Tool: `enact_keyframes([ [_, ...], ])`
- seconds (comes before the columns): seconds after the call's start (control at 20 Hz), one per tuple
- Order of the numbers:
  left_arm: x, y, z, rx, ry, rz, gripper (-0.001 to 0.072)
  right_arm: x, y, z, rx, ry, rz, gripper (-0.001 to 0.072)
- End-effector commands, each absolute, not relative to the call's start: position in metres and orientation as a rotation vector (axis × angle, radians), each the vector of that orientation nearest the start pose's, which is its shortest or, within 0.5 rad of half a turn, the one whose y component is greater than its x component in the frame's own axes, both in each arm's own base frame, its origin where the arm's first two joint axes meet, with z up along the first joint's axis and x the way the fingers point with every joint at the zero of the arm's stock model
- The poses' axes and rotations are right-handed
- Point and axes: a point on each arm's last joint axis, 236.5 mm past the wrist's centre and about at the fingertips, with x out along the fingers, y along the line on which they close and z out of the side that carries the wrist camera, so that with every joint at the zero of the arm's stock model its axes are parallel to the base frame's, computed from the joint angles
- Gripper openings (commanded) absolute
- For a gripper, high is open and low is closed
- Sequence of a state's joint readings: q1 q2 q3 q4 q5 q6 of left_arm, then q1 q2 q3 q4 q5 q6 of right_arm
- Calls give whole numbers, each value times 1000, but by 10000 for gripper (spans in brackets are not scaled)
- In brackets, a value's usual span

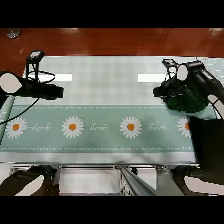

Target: Fold the shirts.

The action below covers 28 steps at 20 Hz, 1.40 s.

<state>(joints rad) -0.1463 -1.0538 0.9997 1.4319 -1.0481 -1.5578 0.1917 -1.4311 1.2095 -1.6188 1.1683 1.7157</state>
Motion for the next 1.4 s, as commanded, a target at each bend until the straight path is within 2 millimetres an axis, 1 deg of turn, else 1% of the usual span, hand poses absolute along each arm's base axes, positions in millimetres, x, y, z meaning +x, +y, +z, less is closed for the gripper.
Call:
enact_keyframes([
  [0.0, 354, -81, 43, -36, 1107, -208, 27, 386, 65, -35, -59, 1385, 37, 29],
  [0.6, 354, -81, 43, -36, 1106, -207, 27, 386, 65, -35, -59, 1386, 36, 30],
  [0.75, 376, -82, 55, -46, 1002, -202, 27, 386, 65, -35, -59, 1385, 36, 29],
  [0.8, 387, -82, 62, -51, 946, -199, 27, 389, 66, -34, -54, 1372, 37, 30],
  [0.9, 406, -83, 77, -59, 842, -192, 28, 407, 69, -30, -46, 1297, 47, 31],
  [0.95, 415, -82, 83, -63, 799, -188, 53, 419, 68, -26, -51, 1244, 45, 62],
  [1.0, 424, -82, 88, -67, 758, -184, 329, 430, 65, -22, -56, 1191, 32, 332],
  [1.05, 431, -82, 91, -71, 730, -181, 700, 441, 62, -17, -70, 1144, 22, 620],
  [1.1, 437, -81, 92, -70, 706, -177, 703, 451, 51, -11, -109, 1098, -10, 634],
  [1.15, 439, -79, 91, -60, 703, -172, 703, 462, 29, 2, -157, 1051, -84, 634],
  [1.2, 440, -77, 88, -38, 707, -167, 703, 471, 6, 16, -171, 1007, -167, 634],
  [1.25, 440, -74, 87, -19, 709, -162, 702, 479, -21, 31, -165, 966, -248, 633],
  [1.3, 441, -72, 86, 0, 710, -157, 702, 482, -47, 40, -135, 943, -314, 634],
  [1.35, 441, -71, 84, 5, 715, -156, 702, 479, -72, 43, -70, 941, -378, 633],
])
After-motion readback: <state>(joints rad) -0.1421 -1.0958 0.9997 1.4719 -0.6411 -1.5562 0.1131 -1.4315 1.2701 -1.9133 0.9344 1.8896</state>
